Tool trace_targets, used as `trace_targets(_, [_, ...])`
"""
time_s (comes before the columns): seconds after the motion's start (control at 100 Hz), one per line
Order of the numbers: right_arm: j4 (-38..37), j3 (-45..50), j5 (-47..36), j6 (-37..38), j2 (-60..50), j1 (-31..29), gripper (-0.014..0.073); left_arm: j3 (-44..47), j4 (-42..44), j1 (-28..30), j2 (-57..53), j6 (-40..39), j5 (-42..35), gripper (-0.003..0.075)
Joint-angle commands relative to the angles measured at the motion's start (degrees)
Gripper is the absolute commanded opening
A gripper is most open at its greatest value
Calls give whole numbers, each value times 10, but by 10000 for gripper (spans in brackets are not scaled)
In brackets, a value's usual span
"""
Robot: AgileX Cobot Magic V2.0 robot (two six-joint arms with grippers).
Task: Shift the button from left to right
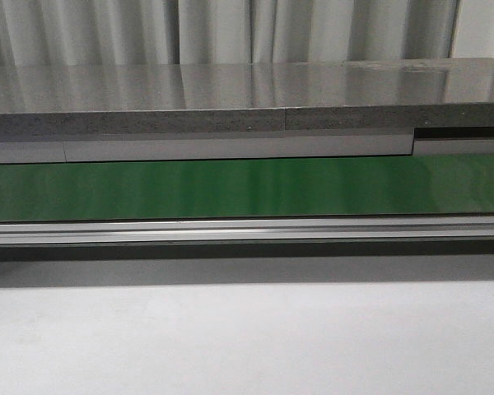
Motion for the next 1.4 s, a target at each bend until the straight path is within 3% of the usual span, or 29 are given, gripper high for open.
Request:
trace_targets(0.0, [-5, -10, -50, -3, -9, -1, -68, 26, 0, 1, -20, -4, -46, -19])
trace_targets(0.32, [-5, -10, -50, -3, -9, -1, -68, 26, 0, 1, -20, -4, -50, -19])
trace_targets(0.51, [-5, -10, -50, -3, -9, -1, -68, 22, 0, 1, -20, -4, -93, -19])
trace_targets(0.71, [-5, -10, -50, -3, -9, -1, -68, -19, -22, 1, -7, -4, -71, -19])
trace_targets(0.99, [-5, -10, -50, -3, -9, -1, -68, -170, -26, 1, 98, -4, 100, -19])
trace_targets(1.25, [-5, -10, -50, -3, -9, -1, -68, -333, -26, 1, 247, -4, 317, -19])
trace_targets(1.39, [-5, -10, -50, -3, -9, -1, -68, -372, -26, 1, 307, -4, 339, -19])
